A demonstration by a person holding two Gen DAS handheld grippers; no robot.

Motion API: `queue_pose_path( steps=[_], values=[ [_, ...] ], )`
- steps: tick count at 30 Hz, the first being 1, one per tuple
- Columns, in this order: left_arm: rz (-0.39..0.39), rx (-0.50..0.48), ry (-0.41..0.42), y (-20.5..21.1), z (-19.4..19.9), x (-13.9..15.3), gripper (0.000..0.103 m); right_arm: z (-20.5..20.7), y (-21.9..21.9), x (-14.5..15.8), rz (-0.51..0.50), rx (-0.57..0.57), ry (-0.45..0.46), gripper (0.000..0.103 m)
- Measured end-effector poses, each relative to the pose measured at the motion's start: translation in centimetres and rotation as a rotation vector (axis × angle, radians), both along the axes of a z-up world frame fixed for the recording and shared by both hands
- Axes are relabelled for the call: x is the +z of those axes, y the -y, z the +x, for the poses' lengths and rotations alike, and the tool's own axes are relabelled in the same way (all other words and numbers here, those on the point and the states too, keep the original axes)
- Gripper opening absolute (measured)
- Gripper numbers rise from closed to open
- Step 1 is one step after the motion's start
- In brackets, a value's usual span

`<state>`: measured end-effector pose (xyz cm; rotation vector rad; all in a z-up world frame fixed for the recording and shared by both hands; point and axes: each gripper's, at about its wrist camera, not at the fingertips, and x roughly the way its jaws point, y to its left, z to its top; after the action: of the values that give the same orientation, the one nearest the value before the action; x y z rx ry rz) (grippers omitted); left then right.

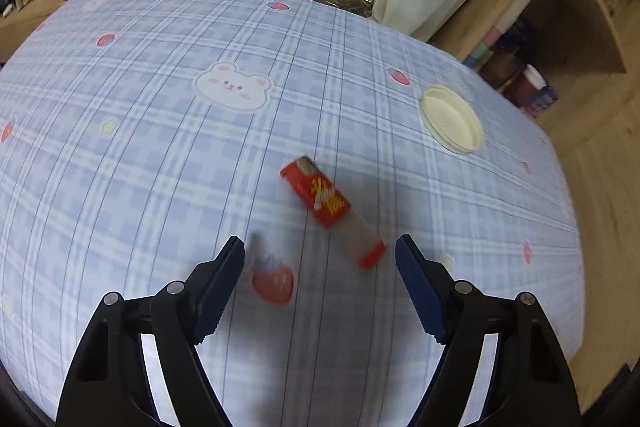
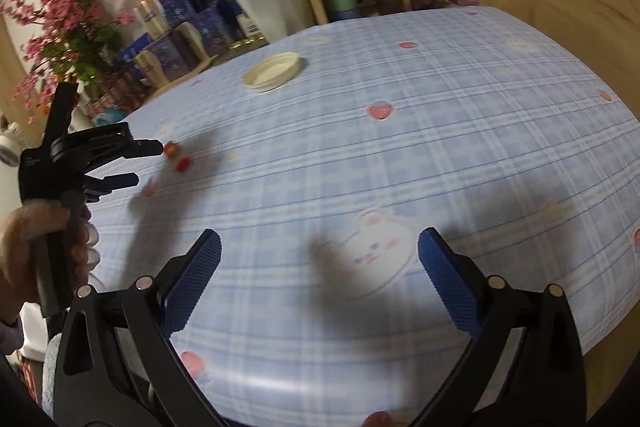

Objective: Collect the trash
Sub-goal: 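Move the left gripper to the red lighter and grasp it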

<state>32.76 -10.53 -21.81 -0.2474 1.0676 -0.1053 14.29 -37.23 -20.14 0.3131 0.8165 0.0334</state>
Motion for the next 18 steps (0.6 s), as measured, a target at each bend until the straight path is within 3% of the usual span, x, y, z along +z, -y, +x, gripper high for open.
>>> queue_pose_path(
  steps=[3, 10, 18],
  values=[
    [0.081, -0.014, 0.009, 1.4, 1.3, -0.7, 0.074, 0.4, 0.7, 0.0, -0.018, -0.006, 0.012, 0.097],
    [0.15, 0.011, 0.032, 2.1, 2.5, -1.3, 0.072, 1.5, 1.5, 0.2, -0.026, -0.01, 0.021, 0.097],
    [0.251, -0.049, 0.072, 2.7, 1.7, -1.5, 0.056, 2.9, 0.5, 0.4, -0.044, 0.018, 0.021, 0.097]
  ],
)
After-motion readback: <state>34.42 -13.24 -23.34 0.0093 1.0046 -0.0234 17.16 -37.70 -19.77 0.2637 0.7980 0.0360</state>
